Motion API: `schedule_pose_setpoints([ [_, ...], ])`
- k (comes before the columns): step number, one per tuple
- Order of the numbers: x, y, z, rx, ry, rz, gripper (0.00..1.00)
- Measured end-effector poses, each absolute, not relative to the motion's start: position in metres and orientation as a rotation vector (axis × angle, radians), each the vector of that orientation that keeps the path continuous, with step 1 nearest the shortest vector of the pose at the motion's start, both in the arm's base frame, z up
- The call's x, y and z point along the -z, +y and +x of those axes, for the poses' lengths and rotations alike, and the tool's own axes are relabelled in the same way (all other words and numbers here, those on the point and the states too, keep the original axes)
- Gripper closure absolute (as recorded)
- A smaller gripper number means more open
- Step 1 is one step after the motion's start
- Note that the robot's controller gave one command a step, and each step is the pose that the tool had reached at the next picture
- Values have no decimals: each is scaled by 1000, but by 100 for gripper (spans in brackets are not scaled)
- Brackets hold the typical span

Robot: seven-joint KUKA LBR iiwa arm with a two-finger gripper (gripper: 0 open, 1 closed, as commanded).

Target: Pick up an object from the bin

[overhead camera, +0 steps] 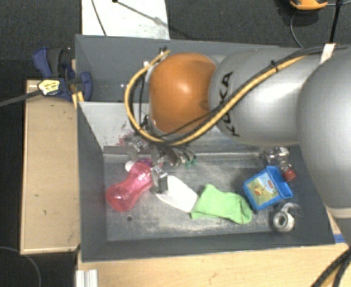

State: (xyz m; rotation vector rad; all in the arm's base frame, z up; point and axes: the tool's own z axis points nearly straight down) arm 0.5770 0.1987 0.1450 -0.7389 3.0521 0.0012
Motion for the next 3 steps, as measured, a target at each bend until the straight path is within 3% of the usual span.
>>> schedule_pose_setpoints([
  [1,-126,207,586,-2,3072,-644,0],
  [2,-89,227,584,0,2970,-1018,0],
  [3,-71,251,584,7,2885,-1247,100],
])
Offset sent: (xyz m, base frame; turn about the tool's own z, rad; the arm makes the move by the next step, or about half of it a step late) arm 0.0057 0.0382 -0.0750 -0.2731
